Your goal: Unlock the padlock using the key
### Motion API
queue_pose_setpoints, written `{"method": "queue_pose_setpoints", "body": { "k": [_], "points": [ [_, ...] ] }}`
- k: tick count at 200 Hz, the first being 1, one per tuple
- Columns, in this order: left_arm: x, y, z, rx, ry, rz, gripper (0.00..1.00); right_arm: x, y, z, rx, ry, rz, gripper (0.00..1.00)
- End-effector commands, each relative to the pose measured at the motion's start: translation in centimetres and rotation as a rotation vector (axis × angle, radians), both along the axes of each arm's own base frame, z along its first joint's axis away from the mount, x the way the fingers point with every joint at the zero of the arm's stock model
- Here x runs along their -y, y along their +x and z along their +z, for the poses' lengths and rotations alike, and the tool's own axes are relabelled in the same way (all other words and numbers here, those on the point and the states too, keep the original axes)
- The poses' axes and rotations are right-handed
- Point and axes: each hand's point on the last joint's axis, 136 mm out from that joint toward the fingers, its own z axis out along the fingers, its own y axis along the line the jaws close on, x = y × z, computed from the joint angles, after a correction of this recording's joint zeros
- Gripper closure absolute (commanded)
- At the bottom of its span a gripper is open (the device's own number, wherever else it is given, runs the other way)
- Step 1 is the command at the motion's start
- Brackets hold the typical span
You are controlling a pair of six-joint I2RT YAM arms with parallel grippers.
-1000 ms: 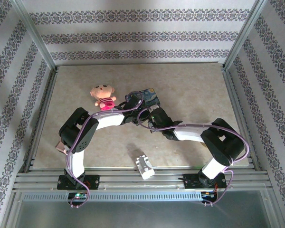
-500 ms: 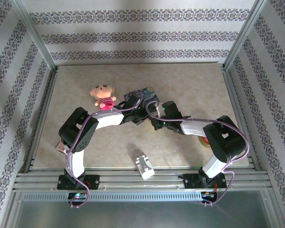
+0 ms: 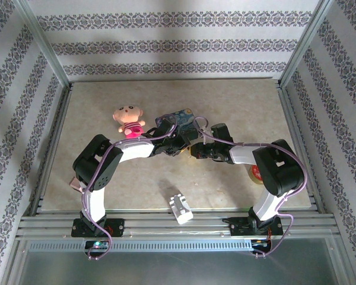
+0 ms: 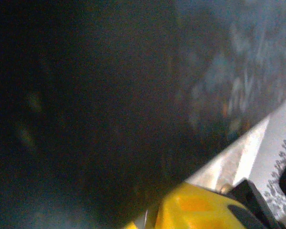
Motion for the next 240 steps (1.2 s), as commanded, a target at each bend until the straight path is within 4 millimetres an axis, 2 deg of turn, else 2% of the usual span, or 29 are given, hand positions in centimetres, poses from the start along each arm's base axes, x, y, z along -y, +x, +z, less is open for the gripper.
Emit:
{"method": "queue_pose_setpoints", "body": {
  "k": [1,22,26,43,78,89,103,152,187,201,240],
  "points": [
    [1.4,-1.7,1.8,-0.03,-0.09,-0.057,0.66,0.3,1.6,0.3,-0.017,0.03,-0.076,1.0],
    [1.2,-1.6,2.3,-0.008,-0.092,-0.056,0.6,0.7,1.7,-0.1,-0.043,0.027,-0.107,1.0],
    [1.2,-1.6,2.4,-0.006,-0.092,-0.053,0.56,0.8,1.7,-0.2,-0.046,0.025,-0.111,1.0],
    [0.8,-1.5,2.8,0.01,-0.087,-0.045,0.54,0.9,1.7,-0.3,-0.053,0.02,-0.12,1.0],
    [0.0,-1.5,3.7,0.045,-0.069,-0.034,0.22,1.4,1.7,-0.4,-0.053,0.001,-0.148,1.0],
    [-0.3,-1.4,4.3,0.066,-0.06,-0.033,0.15,1.6,1.6,-0.3,-0.052,-0.01,-0.155,1.0],
    [-0.8,-1.4,5.0,0.096,-0.038,-0.031,0.0,1.7,1.5,-0.2,-0.049,-0.021,-0.163,0.92],
    [-3.2,-1.1,7.1,0.206,0.06,0.001,0.01,2.1,0.7,0.5,-0.031,-0.064,-0.184,0.78],
    [-4.9,-0.9,7.3,0.243,0.112,0.026,0.01,2.7,0.5,1.4,-0.013,-0.104,-0.208,0.67],
    [-5.6,-0.8,7.4,0.255,0.133,0.035,0.01,2.8,0.3,1.8,-0.009,-0.145,-0.216,0.61],
    [-8.7,0.1,7.3,0.292,0.274,0.054,0.01,3.0,0.0,1.9,0.007,-0.353,-0.24,0.56]
  ]
}}
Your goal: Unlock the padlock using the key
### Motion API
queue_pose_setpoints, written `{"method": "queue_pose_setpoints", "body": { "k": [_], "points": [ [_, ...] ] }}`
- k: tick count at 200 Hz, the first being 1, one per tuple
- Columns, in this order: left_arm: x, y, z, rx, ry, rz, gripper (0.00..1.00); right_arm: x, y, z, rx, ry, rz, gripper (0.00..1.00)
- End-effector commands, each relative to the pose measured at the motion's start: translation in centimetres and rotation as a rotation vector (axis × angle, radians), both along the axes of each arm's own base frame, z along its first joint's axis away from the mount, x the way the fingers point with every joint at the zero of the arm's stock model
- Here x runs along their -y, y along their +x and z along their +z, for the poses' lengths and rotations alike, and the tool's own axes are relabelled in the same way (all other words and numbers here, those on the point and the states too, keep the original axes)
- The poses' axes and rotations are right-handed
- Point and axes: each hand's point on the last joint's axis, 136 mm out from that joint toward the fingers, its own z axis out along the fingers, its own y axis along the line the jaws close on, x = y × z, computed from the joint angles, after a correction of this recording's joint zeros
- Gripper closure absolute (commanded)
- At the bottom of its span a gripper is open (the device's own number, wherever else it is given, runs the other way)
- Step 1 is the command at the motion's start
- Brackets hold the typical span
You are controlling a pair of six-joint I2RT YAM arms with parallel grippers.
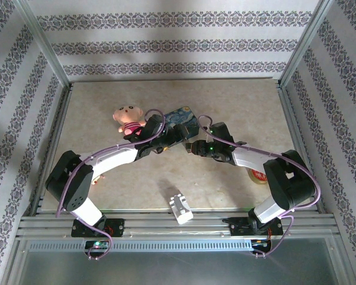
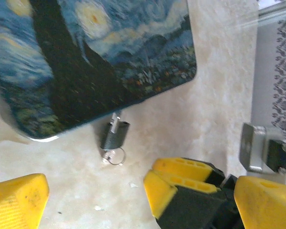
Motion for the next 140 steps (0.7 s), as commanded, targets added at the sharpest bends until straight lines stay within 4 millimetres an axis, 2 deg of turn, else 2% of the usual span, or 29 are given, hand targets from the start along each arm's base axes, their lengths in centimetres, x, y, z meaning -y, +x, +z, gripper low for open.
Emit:
{"method": "queue_pose_setpoints", "body": {
  "k": [1,56,96,123,140],
  "points": [
    [-3.3,0.7,0.0,0.038,0.143,0.033,0.01,0.9,0.1,0.3,0.009,-0.169,-0.033,0.55],
    [-7.7,3.4,-0.7,0.051,0.412,0.086,0.01,-0.3,0.7,-0.2,0.004,-0.309,-0.049,0.47],
    [-7.9,5.3,-2.0,0.036,0.493,0.061,0.01,-0.9,1.5,-0.9,-0.012,-0.318,-0.054,0.43],
    [-7.9,5.5,-3.6,-0.012,0.532,0.033,0.01,-1.0,1.5,-1.1,-0.015,-0.325,-0.057,0.34],
    [-7.9,5.5,-4.2,-0.025,0.539,0.025,0.01,-0.9,1.3,-1.2,-0.013,-0.333,-0.056,0.33]
  ]
}}
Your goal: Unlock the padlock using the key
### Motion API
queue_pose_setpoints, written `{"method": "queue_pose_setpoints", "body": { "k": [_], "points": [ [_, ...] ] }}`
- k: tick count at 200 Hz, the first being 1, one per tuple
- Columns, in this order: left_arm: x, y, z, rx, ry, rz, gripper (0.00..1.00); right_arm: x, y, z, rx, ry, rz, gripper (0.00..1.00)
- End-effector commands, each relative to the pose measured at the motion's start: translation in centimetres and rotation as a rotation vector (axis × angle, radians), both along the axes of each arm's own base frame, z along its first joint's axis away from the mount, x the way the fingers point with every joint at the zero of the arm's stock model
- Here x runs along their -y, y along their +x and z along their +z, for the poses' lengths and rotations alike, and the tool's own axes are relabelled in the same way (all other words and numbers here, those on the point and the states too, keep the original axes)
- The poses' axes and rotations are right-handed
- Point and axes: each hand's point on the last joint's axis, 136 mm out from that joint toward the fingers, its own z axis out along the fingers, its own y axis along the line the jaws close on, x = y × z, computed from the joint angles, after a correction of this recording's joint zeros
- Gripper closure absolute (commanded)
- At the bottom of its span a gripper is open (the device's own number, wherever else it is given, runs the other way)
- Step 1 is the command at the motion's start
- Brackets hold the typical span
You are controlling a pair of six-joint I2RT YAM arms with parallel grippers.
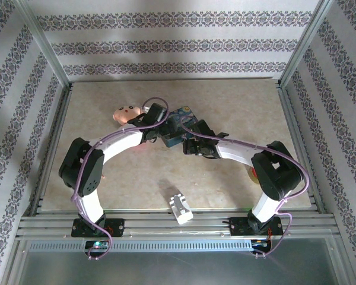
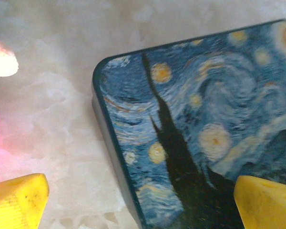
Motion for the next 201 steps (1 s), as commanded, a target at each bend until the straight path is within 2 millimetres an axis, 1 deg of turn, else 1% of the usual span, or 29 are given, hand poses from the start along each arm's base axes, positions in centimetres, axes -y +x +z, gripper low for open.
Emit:
{"method": "queue_pose_setpoints", "body": {
  "k": [1,55,105,129,143,165,173,201],
  "points": [
    [-1.3,-0.3,-1.0,-0.045,0.077,-0.011,0.01,0.0,0.2,0.3,0.014,-0.032,-0.006,0.33],
    [-2.8,-1.0,-3.2,-0.107,0.104,0.002,0.01,-0.1,0.1,-0.2,0.014,-0.054,0.004,0.31],
    [-4.3,-1.7,-4.3,-0.139,0.12,0.025,0.01,-0.2,0.6,-0.8,0.012,-0.083,-0.005,0.31],
    [-4.4,-1.9,-4.4,-0.142,0.116,0.026,0.01,-0.5,0.7,-1.0,0.013,-0.093,-0.002,0.31],
    [-4.4,-1.9,-4.6,-0.145,0.113,0.025,0.01,-1.0,0.9,-0.9,0.019,-0.085,0.009,0.31],
    [-4.1,-1.8,-4.6,-0.146,0.097,0.018,0.01,-1.6,1.1,-0.8,0.03,-0.086,0.025,0.31],
    [-4.0,-1.7,-4.6,-0.145,0.093,0.016,0.01,-1.9,1.1,-0.7,0.035,-0.088,0.03,0.29],
    [-3.7,-1.7,-4.7,-0.148,0.081,0.012,0.01,-1.5,1.5,-1.1,0.038,-0.116,0.01,0.27]
  ]
}}
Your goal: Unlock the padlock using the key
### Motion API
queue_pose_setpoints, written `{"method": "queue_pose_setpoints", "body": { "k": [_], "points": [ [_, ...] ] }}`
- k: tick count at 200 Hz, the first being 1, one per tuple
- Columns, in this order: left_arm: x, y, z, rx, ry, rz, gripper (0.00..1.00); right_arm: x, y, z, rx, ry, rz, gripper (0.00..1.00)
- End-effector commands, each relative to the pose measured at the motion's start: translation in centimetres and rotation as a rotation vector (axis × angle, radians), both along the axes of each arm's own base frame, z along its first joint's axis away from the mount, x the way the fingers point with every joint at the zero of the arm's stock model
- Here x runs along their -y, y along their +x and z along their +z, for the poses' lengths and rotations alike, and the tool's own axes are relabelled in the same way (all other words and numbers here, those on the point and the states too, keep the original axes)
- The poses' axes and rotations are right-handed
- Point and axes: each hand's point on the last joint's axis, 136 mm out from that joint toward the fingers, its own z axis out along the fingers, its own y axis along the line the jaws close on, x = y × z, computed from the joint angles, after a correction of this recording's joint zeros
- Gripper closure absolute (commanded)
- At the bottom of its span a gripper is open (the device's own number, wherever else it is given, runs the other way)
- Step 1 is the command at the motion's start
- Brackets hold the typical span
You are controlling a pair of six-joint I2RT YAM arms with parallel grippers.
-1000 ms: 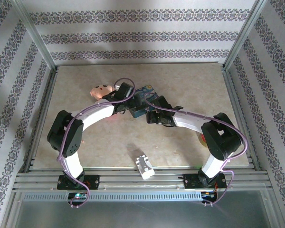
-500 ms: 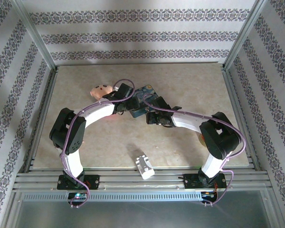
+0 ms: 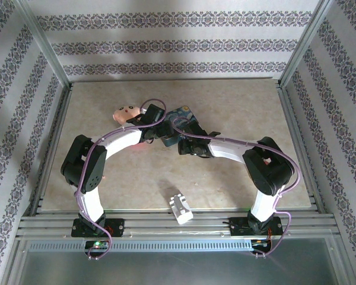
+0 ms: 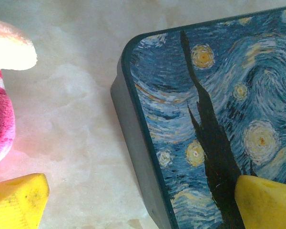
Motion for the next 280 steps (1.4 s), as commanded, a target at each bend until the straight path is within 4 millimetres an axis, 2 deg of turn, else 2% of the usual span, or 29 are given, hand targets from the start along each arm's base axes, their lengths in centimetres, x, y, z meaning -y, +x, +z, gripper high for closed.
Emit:
{"method": "queue_pose_setpoints", "body": {
  "k": [1,123,184,218,264,280],
  "points": [
    [-2.2,-1.7,-2.8,-0.097,0.069,0.01,0.01,0.3,0.6,-0.2,0.018,-0.048,-0.008,0.27],
    [-1.9,-1.5,-3.0,-0.101,0.057,0.009,0.01,0.0,1.5,-2.2,-0.015,-0.125,0.044,0.31],
    [-1.6,-1.3,-2.9,-0.096,0.038,0.007,0.01,-0.5,1.6,-3.0,-0.045,-0.128,0.056,0.46],
    [-1.5,-1.1,-3.1,-0.098,0.037,-0.002,0.0,-0.6,1.5,-3.0,-0.056,-0.111,0.064,0.59],
    [-1.4,-0.9,-2.8,-0.089,0.022,-0.004,0.11,-1.0,1.3,-2.7,-0.053,-0.072,0.07,0.75],
    [-1.3,-0.9,-2.8,-0.089,0.017,-0.005,0.14,-1.0,1.2,-2.5,-0.048,-0.058,0.066,0.78]
  ]
}}
